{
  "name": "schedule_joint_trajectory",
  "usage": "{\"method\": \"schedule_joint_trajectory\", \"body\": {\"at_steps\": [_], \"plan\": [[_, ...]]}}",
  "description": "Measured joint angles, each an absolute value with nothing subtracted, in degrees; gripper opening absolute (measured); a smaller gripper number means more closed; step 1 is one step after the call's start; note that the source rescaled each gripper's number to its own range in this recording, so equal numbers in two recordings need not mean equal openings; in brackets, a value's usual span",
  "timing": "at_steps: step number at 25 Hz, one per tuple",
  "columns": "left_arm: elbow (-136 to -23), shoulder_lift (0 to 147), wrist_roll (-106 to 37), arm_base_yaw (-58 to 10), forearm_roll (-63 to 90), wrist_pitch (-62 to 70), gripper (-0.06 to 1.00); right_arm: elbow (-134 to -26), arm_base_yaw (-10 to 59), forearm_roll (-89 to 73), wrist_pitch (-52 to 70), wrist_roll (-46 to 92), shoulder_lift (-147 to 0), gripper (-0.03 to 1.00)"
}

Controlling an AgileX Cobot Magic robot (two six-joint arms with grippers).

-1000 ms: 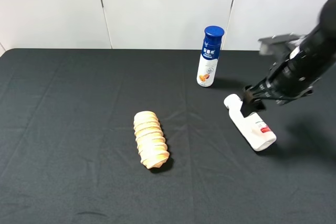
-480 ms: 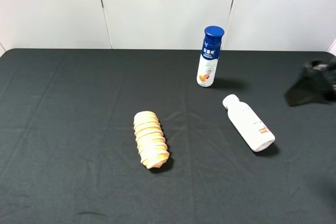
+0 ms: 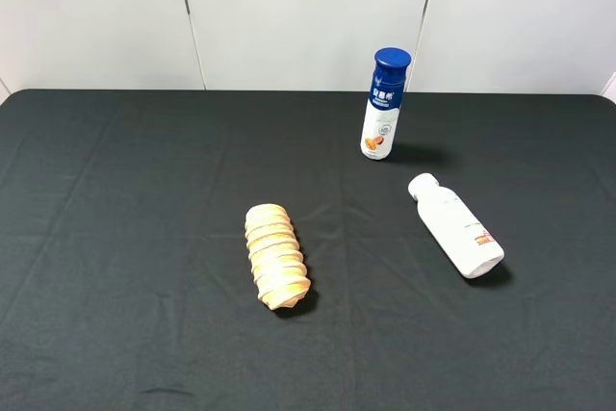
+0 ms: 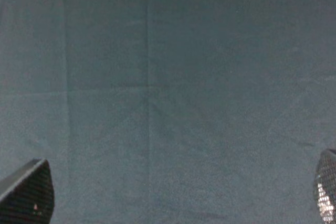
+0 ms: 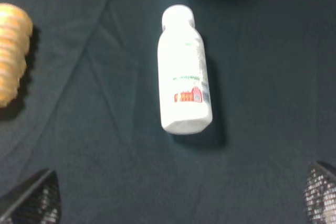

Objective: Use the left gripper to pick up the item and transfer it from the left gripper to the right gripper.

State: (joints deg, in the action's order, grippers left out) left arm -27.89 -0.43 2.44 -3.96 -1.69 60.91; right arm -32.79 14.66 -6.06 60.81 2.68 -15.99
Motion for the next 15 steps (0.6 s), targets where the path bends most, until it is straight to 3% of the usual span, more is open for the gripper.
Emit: {"method": "schedule_joint_trajectory", "body": {"at_steps": [7,15], "plan": [[-27.89,-0.43,2.44,-3.96,-1.69,60.91,0.98,-28.5,14.66,-5.41,58.42,1.34,-2.99,1.0],[-27.89,-0.43,2.44,-3.96,-1.69,60.91,0.98,-28.5,14.66,-5.26,58.32,1.17,-2.42,1.0]]}}
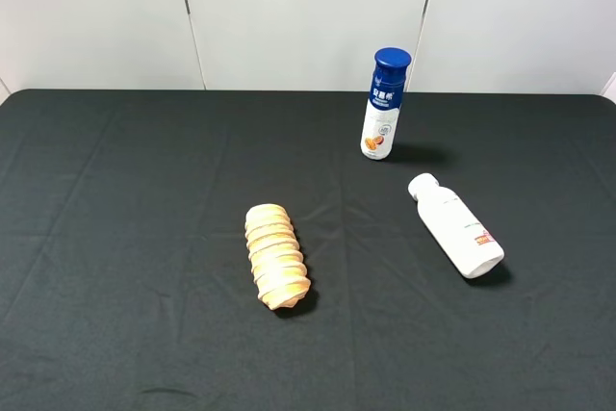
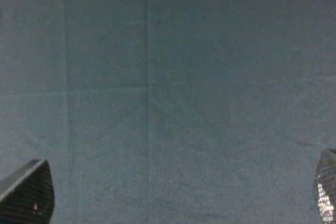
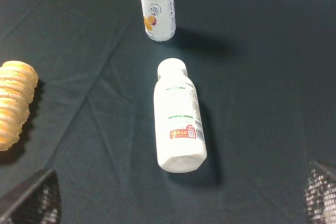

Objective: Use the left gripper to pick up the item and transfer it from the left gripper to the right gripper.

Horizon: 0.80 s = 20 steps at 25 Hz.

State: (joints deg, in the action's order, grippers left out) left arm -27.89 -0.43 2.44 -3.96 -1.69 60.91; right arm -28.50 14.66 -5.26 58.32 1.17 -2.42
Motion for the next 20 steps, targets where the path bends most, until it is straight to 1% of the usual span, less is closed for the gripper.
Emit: {"method": "schedule_joint_trajectory", "body": {"at_steps": [6,14,17,20], "plan": [[-27.89,-0.43,2.44,-3.96,-1.69,60.91,0.98,-28.46,13.44,-5.26,58.32,1.17,-2.42,1.0],[-27.89,-0.43,2.44,-3.96,-1.69,60.91,0.98,-28.46,3.64,-5.26,58.32,1.17,-2.42,1.0],[-27.89,-0.43,2.44,-3.96,-1.69,60.91,0.98,-28.46,1.16,-5.26,58.32,1.17,-2.42,1.0],[-27.89,-0.43,2.44,-3.96,-1.69,60.91,0.98,-28.46,0.37,-5.26,58.32,1.17,-2.16,1.0]]}}
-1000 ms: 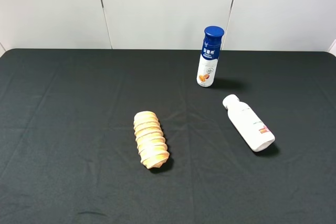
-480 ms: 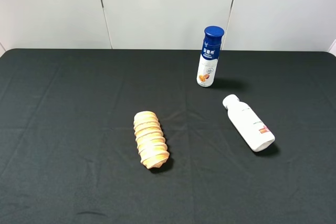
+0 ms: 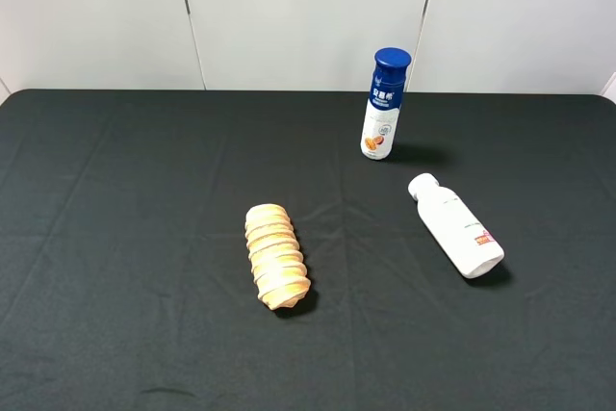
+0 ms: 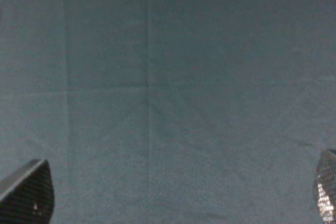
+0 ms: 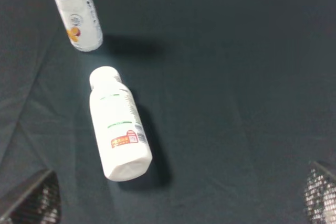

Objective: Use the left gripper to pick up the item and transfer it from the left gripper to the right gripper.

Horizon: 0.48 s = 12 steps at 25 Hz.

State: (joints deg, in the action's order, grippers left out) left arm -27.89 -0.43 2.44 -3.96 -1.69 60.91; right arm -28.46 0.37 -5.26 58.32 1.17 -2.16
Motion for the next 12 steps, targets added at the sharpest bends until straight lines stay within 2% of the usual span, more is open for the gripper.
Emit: {"method": "schedule_joint_trajectory", "body": {"at_steps": [12], "plan": [[-27.89,-0.43,2.44,-3.96,-1.69,60.91,0.98,-28.46,0.33,-5.26,58.32,1.17,0.2,1.0]]}}
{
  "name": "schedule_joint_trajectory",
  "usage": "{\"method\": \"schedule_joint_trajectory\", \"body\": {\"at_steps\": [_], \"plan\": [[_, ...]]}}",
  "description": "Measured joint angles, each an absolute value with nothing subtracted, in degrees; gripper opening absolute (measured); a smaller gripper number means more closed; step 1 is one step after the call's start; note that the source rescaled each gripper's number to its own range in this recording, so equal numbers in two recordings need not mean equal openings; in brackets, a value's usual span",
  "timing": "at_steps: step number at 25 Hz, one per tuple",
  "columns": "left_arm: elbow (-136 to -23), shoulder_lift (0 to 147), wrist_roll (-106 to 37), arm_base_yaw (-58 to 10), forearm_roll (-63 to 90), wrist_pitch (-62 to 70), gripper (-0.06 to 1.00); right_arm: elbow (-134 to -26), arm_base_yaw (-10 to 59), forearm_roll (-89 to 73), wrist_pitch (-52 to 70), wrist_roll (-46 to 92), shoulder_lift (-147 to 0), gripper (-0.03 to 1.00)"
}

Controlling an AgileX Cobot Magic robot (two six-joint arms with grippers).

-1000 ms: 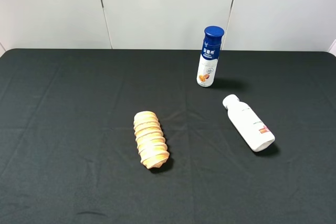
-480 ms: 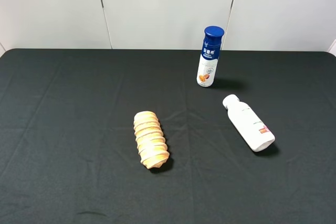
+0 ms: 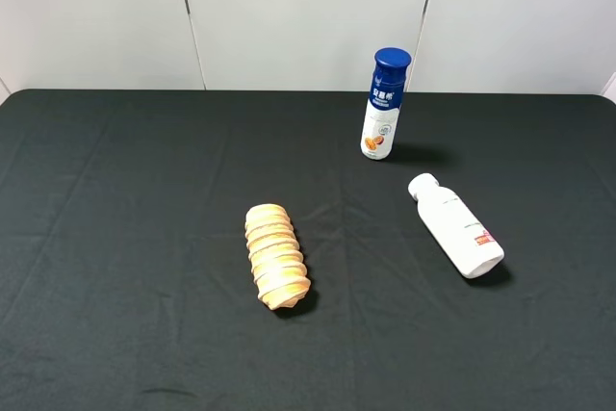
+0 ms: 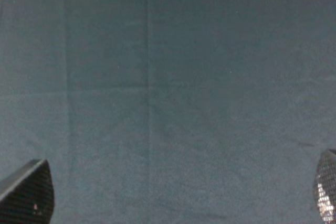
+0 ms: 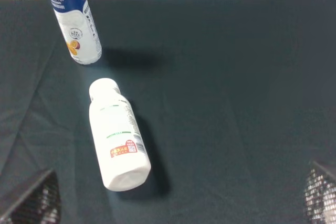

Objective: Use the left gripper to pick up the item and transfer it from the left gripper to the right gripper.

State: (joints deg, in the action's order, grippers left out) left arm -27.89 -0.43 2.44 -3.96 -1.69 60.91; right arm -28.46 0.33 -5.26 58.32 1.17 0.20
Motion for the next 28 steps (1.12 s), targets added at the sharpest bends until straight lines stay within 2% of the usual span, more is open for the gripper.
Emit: {"method": "schedule_joint_trajectory", "body": {"at_steps": [28], "plan": [[-27.89,-0.43,2.44,-3.96,-1.69,60.91,0.98,-28.46,0.33,-5.26,58.32,1.17,0.2,1.0]]}}
